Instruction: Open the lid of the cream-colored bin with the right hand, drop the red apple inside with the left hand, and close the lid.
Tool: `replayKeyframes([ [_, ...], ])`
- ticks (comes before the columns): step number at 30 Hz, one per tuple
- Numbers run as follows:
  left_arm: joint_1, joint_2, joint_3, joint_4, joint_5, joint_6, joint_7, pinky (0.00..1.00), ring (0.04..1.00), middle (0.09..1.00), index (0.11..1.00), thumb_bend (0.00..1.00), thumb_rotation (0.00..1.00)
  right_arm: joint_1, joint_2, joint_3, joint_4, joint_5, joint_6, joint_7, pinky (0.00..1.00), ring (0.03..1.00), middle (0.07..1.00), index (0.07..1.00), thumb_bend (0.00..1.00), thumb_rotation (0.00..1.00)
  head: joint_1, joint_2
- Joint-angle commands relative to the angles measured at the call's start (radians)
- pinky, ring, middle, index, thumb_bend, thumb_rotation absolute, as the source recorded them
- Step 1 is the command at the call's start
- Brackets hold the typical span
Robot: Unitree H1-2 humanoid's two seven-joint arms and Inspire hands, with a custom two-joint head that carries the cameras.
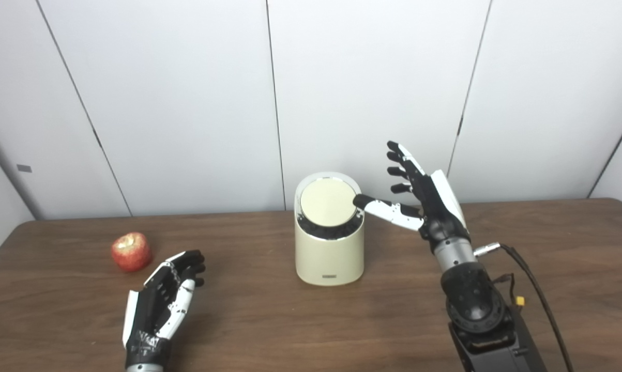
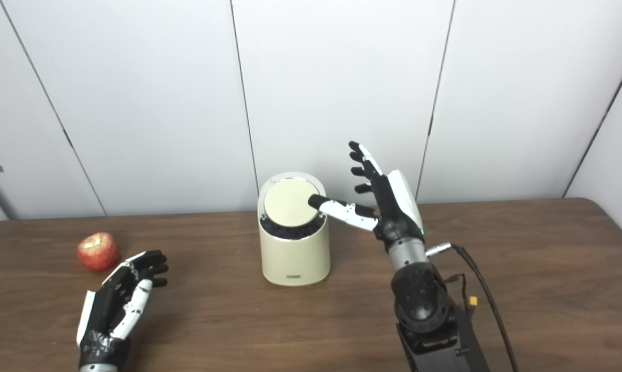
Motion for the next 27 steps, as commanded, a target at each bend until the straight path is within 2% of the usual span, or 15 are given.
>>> replayKeyframes([
  [1, 0.02, -0.007, -0.007, -0.003, 0.007, -0.014, -0.002, 0.66, 0.726, 0.735, 0.723, 0.23, 0.44, -0.061, 0.008, 0.011, -0.016, -0.019, -0.007, -0.003, 0.74, 0.877, 0.936, 0.948, 0.91, 0.58, 0.0, 0.001],
  [6, 0.021, -0.01, -0.01, -0.003, 0.021, -0.012, 0.004, 0.66, 0.725, 0.732, 0.72, 0.23, 0.45, -0.079, 0.022, 0.037, -0.001, -0.057, 0.01, -0.004, 0.77, 0.892, 0.947, 0.954, 0.91, 0.57, 0.006, 0.001],
  [9, 0.021, -0.01, -0.012, -0.004, 0.033, -0.013, 0.008, 0.65, 0.723, 0.732, 0.721, 0.23, 0.46, -0.091, 0.032, 0.052, 0.018, -0.069, -0.008, -0.014, 0.77, 0.893, 0.948, 0.933, 0.89, 0.53, 0.007, 0.0],
  [16, 0.025, -0.02, -0.011, -0.014, 0.029, -0.006, 0.007, 0.65, 0.719, 0.73, 0.719, 0.23, 0.43, -0.111, 0.047, 0.083, 0.05, -0.112, 0.012, -0.013, 0.76, 0.881, 0.945, 0.955, 0.86, 0.49, 0.01, 0.003],
  [21, 0.026, -0.023, -0.011, -0.017, 0.036, -0.008, 0.008, 0.65, 0.718, 0.729, 0.717, 0.23, 0.45, -0.122, 0.047, 0.087, 0.076, -0.13, 0.033, -0.009, 0.76, 0.875, 0.945, 0.953, 0.85, 0.47, 0.012, 0.003],
  [27, 0.028, -0.023, -0.011, -0.025, 0.033, 0.002, 0.005, 0.63, 0.713, 0.731, 0.722, 0.22, 0.42, -0.132, 0.047, 0.086, 0.118, -0.135, 0.057, -0.009, 0.74, 0.875, 0.952, 0.959, 0.84, 0.44, 0.01, 0.005],
])
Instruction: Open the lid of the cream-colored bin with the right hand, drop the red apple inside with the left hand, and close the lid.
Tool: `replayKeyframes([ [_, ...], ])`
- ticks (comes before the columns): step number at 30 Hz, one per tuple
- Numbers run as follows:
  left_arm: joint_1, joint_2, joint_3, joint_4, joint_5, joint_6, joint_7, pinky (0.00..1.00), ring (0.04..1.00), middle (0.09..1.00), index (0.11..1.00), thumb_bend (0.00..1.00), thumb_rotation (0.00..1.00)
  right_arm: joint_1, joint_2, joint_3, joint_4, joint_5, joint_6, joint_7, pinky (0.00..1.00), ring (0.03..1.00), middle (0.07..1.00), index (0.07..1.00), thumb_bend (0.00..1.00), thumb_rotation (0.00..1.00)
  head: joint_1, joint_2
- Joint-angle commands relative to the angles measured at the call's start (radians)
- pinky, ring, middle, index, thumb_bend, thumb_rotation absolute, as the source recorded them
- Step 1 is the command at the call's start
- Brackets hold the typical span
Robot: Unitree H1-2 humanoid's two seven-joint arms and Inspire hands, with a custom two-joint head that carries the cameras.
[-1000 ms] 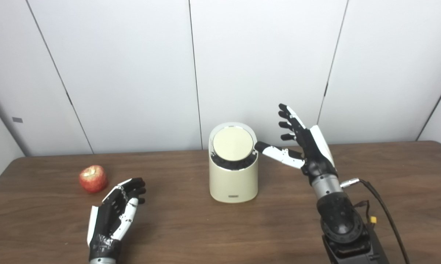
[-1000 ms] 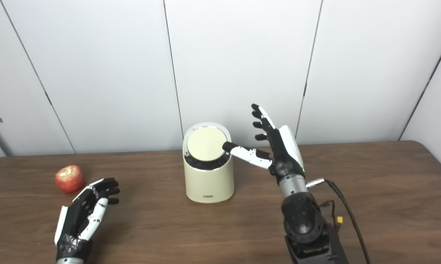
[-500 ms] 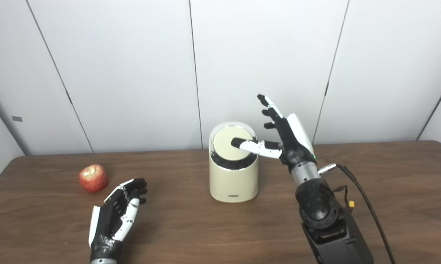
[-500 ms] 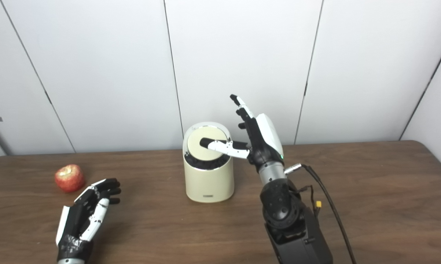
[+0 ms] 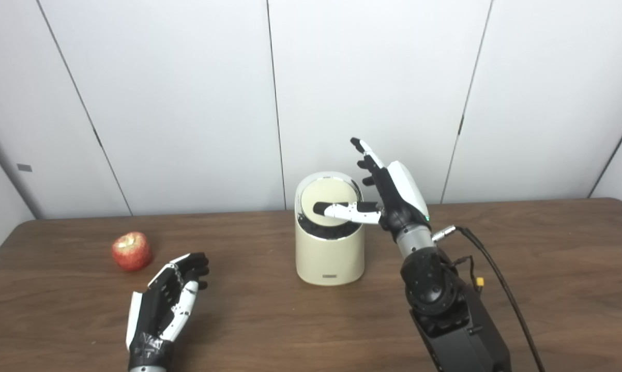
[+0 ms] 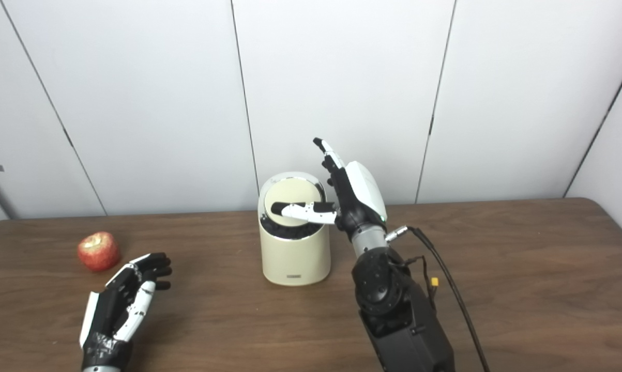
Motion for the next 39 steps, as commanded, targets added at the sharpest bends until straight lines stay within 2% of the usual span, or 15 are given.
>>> replayKeyframes([
  [1, 0.019, -0.011, -0.006, -0.01, 0.001, -0.002, 0.003, 0.63, 0.713, 0.73, 0.721, 0.22, 0.42, -0.053, 0.001, -0.005, -0.01, -0.006, -0.015, -0.013, 0.74, 0.877, 0.951, 0.956, 0.83, 0.43, -0.002, 0.002],
  [8, 0.02, -0.013, -0.006, -0.012, 0.005, -0.004, 0.004, 0.63, 0.709, 0.726, 0.716, 0.21, 0.4, -0.078, -0.019, -0.006, 0.055, -0.01, -0.036, -0.028, 0.73, 0.862, 0.935, 0.941, 0.82, 0.43, -0.001, 0.005],
  [17, 0.021, -0.01, -0.004, -0.014, -0.002, -0.004, 0.0, 0.62, 0.705, 0.727, 0.718, 0.21, 0.42, -0.097, -0.043, -0.014, 0.103, 0.0, -0.035, -0.037, 0.77, 0.891, 0.953, 0.949, 0.79, 0.45, -0.003, 0.006],
  [23, 0.024, -0.01, -0.006, -0.017, 0.005, -0.003, 0.001, 0.63, 0.709, 0.728, 0.716, 0.22, 0.43, -0.109, -0.04, -0.004, 0.107, -0.007, -0.016, -0.031, 0.78, 0.899, 0.952, 0.945, 0.76, 0.39, -0.001, 0.011],
  [25, 0.025, -0.012, -0.007, -0.022, 0.009, -0.001, 0.003, 0.63, 0.709, 0.725, 0.715, 0.22, 0.42, -0.117, -0.037, -0.003, 0.11, -0.01, -0.012, -0.032, 0.75, 0.875, 0.943, 0.941, 0.76, 0.35, -0.001, 0.012],
  [29, 0.024, -0.015, -0.008, -0.025, 0.01, -0.003, 0.006, 0.63, 0.707, 0.725, 0.713, 0.22, 0.42, -0.124, -0.039, 0.003, 0.113, -0.017, -0.011, -0.033, 0.71, 0.851, 0.936, 0.941, 0.79, 0.28, 0.001, 0.014],
  [34, 0.024, -0.018, -0.008, -0.028, -0.003, 0.001, 0.0, 0.63, 0.707, 0.727, 0.716, 0.21, 0.41, -0.118, -0.043, 0.013, 0.106, -0.036, -0.005, -0.038, 0.71, 0.865, 0.944, 0.947, 0.87, 0.22, 0.003, 0.015],
  [39, 0.026, -0.02, -0.009, -0.039, 0.003, 0.014, 0.003, 0.63, 0.713, 0.729, 0.717, 0.22, 0.43, -0.112, -0.051, 0.029, 0.103, -0.065, -0.012, -0.043, 0.74, 0.892, 0.958, 0.958, 0.9, 0.19, 0.003, 0.016],
])
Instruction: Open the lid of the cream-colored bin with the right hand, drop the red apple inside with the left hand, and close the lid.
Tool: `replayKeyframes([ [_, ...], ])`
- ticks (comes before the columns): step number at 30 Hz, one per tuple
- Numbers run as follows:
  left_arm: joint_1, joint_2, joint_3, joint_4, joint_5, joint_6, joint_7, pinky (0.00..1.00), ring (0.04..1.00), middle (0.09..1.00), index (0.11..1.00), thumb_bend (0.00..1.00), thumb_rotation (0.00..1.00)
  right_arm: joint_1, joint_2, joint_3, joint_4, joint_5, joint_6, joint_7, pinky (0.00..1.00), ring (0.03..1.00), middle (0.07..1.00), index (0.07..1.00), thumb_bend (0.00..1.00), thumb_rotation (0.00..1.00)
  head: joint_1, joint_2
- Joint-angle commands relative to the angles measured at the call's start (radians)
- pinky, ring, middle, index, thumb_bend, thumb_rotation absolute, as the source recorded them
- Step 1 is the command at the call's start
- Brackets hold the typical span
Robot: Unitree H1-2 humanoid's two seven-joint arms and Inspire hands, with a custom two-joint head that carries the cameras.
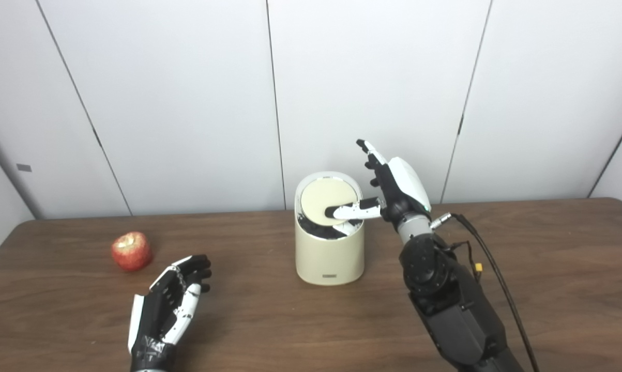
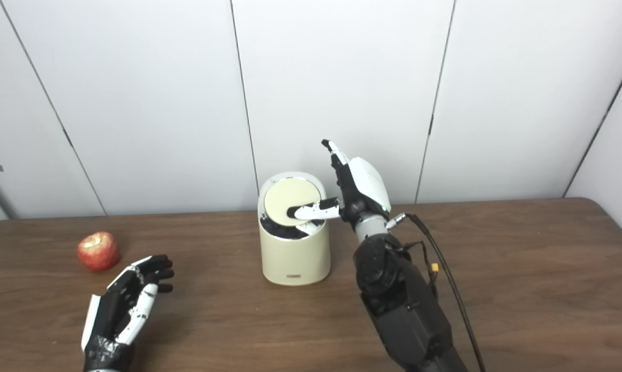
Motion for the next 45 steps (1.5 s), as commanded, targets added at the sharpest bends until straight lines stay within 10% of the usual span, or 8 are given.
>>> replayKeyframes([
  [1, 0.008, -0.006, -0.006, -0.015, 0.002, 0.002, 0.003, 0.64, 0.715, 0.731, 0.718, 0.22, 0.43, -0.038, -0.014, 0.01, -0.023, -0.031, -0.012, -0.013, 0.74, 0.899, 0.962, 0.959, 0.9, 0.18, 0.0, 0.002],
  [16, 0.007, -0.005, -0.005, -0.012, 0.007, 0.001, 0.005, 0.63, 0.71, 0.727, 0.714, 0.22, 0.42, -0.029, -0.022, 0.024, -0.023, -0.06, -0.031, -0.028, 0.72, 0.9, 0.977, 0.943, 0.84, 0.02, -0.002, 0.002],
  [23, 0.004, -0.002, -0.004, -0.002, 0.007, -0.009, 0.004, 0.63, 0.71, 0.727, 0.716, 0.22, 0.43, -0.023, -0.014, -0.004, -0.032, -0.028, -0.039, -0.027, 0.76, 0.887, 0.961, 0.96, 0.82, 0.24, -0.005, -0.001],
  [30, 0.004, -0.002, -0.004, 0.002, 0.006, -0.013, 0.004, 0.63, 0.708, 0.727, 0.715, 0.22, 0.42, -0.015, -0.017, -0.017, -0.054, 0.007, -0.063, -0.013, 0.79, 0.911, 0.967, 0.962, 0.76, 0.77, -0.004, -0.009],
  [45, 0.006, 0.0, -0.006, 0.005, 0.013, -0.013, 0.002, 0.63, 0.71, 0.728, 0.717, 0.23, 0.46, 0.016, -0.028, -0.036, -0.049, 0.047, -0.147, -0.063, 0.78, 0.893, 0.949, 0.949, 0.88, 1.0, -0.003, -0.017],
])
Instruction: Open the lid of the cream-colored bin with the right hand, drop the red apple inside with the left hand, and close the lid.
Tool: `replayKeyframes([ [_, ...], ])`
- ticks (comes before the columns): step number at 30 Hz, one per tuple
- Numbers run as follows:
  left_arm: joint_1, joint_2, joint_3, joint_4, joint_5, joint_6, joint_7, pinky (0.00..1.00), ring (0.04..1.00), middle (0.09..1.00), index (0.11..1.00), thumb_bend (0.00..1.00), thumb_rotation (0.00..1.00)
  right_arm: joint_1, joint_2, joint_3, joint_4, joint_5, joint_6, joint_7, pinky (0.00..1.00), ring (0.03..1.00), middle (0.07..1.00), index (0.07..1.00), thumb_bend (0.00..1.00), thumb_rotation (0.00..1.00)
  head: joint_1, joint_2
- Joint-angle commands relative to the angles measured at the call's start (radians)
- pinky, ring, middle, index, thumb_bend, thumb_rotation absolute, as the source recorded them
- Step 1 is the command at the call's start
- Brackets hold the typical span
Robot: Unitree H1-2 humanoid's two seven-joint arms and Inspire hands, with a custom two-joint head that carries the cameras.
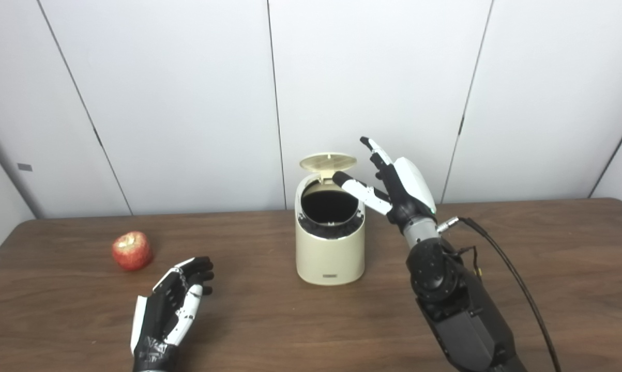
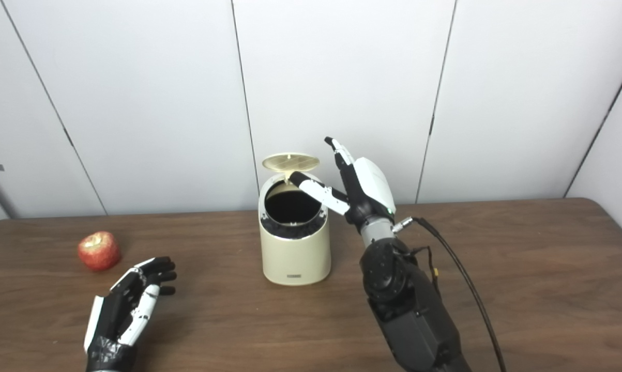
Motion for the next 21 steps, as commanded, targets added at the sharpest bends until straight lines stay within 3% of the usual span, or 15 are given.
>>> replayKeyframes([
  [1, 0.005, -0.001, -0.004, 0.005, 0.011, -0.026, 0.005, 0.63, 0.711, 0.729, 0.718, 0.23, 0.46, -0.015, -0.008, -0.03, -0.037, 0.016, -0.071, -0.044, 0.78, 0.891, 0.95, 0.946, 0.89, 1.0, -0.001, 0.0],
  [4, 0.003, -0.001, -0.003, 0.01, 0.002, -0.031, 0.003, 0.63, 0.713, 0.73, 0.72, 0.22, 0.44, 0.027, -0.002, -0.068, -0.059, 0.054, -0.135, -0.079, 0.77, 0.894, 0.947, 0.936, 0.83, 1.0, -0.001, -0.002],
  [7, 0.0, -0.001, -0.001, 0.015, -0.003, -0.037, 0.001, 0.62, 0.71, 0.728, 0.718, 0.22, 0.4, 0.078, 0.001, -0.094, -0.082, 0.072, -0.231, -0.133, 0.74, 0.866, 0.912, 0.901, 0.56, 0.98, -0.005, -0.004],
  [9, 0.0, 0.002, -0.001, 0.017, -0.007, -0.038, -0.002, 0.62, 0.709, 0.729, 0.719, 0.21, 0.4, 0.111, -0.005, -0.102, -0.091, 0.077, -0.306, -0.166, 0.7, 0.822, 0.862, 0.852, 0.4, 0.87, -0.006, -0.006],
  [11, 0.0, 0.004, -0.003, 0.019, -0.004, -0.036, -0.003, 0.62, 0.71, 0.731, 0.721, 0.21, 0.41, 0.146, -0.012, -0.113, -0.103, 0.086, -0.368, -0.187, 0.66, 0.782, 0.82, 0.811, 0.31, 0.76, -0.006, -0.008],
  [15, -0.001, 0.003, -0.002, 0.021, -0.003, -0.039, -0.001, 0.61, 0.705, 0.727, 0.719, 0.21, 0.42, 0.2, -0.024, -0.134, -0.115, 0.097, -0.453, -0.21, 0.64, 0.759, 0.793, 0.774, 0.23, 0.59, -0.008, -0.006],
  [18, -0.002, 0.004, -0.002, 0.024, 0.002, -0.036, 0.002, 0.62, 0.706, 0.728, 0.717, 0.21, 0.41, 0.24, -0.026, -0.151, -0.131, 0.094, -0.473, -0.216, 0.65, 0.769, 0.793, 0.771, 0.23, 0.6, -0.007, -0.005],
  [21, -0.003, 0.002, -0.001, 0.022, -0.007, -0.029, -0.001, 0.62, 0.709, 0.73, 0.719, 0.21, 0.42, 0.285, -0.018, -0.173, -0.143, 0.13, -0.49, -0.212, 0.67, 0.771, 0.791, 0.773, 0.26, 0.69, -0.009, -0.006],
])
